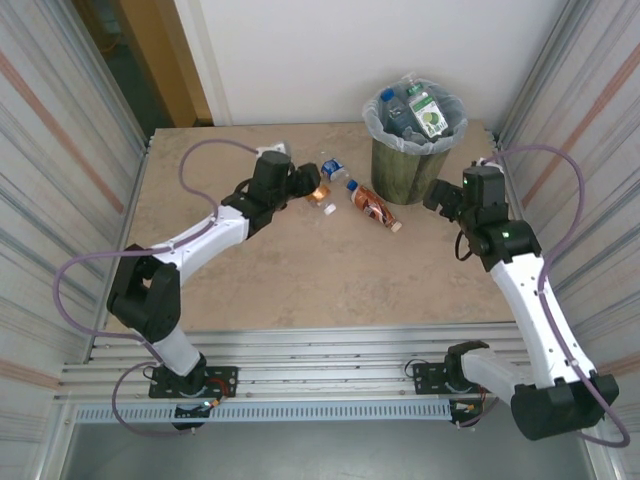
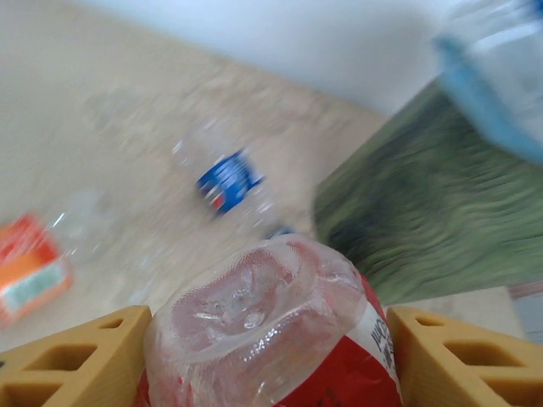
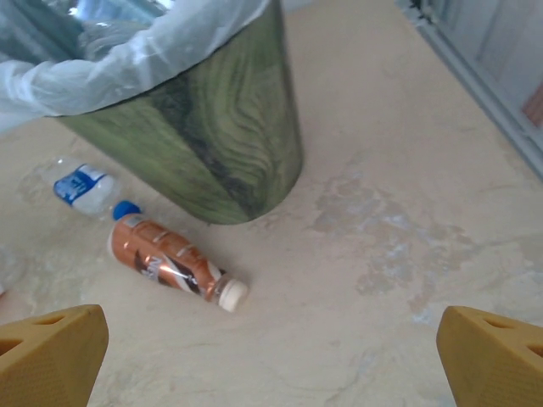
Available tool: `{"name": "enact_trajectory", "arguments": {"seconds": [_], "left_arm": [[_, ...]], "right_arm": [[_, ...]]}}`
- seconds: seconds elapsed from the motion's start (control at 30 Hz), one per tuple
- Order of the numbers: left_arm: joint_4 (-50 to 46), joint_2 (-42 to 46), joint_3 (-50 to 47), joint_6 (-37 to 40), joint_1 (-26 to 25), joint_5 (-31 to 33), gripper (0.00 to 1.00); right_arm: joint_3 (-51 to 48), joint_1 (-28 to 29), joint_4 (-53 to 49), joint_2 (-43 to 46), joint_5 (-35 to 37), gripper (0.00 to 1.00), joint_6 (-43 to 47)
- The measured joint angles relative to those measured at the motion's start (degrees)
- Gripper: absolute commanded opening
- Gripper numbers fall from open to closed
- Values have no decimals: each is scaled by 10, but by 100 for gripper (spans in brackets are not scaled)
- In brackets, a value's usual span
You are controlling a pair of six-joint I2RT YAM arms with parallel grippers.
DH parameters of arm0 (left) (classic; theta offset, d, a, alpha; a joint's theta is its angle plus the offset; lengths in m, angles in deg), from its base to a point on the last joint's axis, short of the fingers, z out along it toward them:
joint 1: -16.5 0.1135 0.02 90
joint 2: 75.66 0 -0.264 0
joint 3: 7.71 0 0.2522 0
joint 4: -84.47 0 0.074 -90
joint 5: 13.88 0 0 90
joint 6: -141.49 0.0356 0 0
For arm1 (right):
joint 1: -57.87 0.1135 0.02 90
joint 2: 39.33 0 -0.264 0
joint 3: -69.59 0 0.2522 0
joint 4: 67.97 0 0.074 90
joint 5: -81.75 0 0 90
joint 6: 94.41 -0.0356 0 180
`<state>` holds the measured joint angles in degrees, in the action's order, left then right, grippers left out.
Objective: Put the plastic bottles in the bin
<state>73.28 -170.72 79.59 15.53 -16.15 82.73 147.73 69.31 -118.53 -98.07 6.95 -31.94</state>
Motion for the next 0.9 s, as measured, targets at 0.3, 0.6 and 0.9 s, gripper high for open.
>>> {"name": "enact_trajectory", "arguments": {"seconds": [0.3,0.6,0.9], "left_arm": [[74,-47,184,88,-12,-22,65],[118,-194,380,138,-31,-49,65],[143,-334,534,180,-38,-76,65]], "right_arm": [[-34,-2,-21,33,11,98,-32],[-63,10,-28,38,12,98,-51],[-67,39,-28,44,16,98,-57]]}}
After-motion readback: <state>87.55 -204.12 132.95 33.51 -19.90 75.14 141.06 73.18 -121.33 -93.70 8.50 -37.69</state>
